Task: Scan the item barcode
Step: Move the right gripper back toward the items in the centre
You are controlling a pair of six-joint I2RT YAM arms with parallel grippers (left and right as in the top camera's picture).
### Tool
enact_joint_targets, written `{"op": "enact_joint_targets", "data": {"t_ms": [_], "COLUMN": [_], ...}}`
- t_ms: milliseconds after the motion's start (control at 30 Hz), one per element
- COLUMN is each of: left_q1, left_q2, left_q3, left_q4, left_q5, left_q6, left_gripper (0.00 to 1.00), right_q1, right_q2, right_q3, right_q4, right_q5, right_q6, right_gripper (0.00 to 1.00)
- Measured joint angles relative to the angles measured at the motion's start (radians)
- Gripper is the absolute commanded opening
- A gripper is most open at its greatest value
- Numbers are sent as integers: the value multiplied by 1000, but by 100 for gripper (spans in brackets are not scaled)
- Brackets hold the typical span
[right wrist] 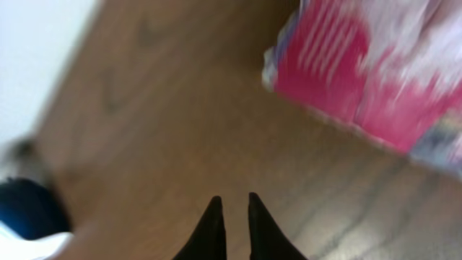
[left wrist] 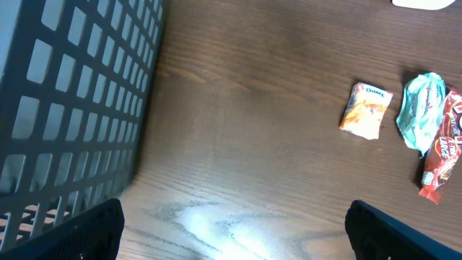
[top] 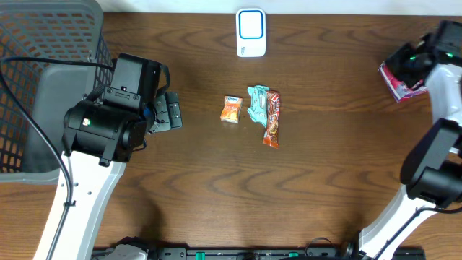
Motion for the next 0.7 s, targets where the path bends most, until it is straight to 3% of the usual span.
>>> {"op": "enact_joint_targets", "data": {"t_ms": [167, 433, 700], "left_q1": [0, 0, 0], "left_q2": [0, 0, 0], "left_q3": [0, 0, 0], "left_q4": [0, 0, 0], "left_q5": [0, 0, 0], "left_q6": [0, 0, 0], "left_gripper": [98, 98, 98], "right_q1": [69, 77, 46], "right_q2": [0, 0, 18], "right_q3": [-39, -234, -289], "right_q4": [-8, 262, 454], "right_q5": [198, 310, 327], "right_q6": [-6, -6, -46], "right_gripper": [1, 1, 11]}}
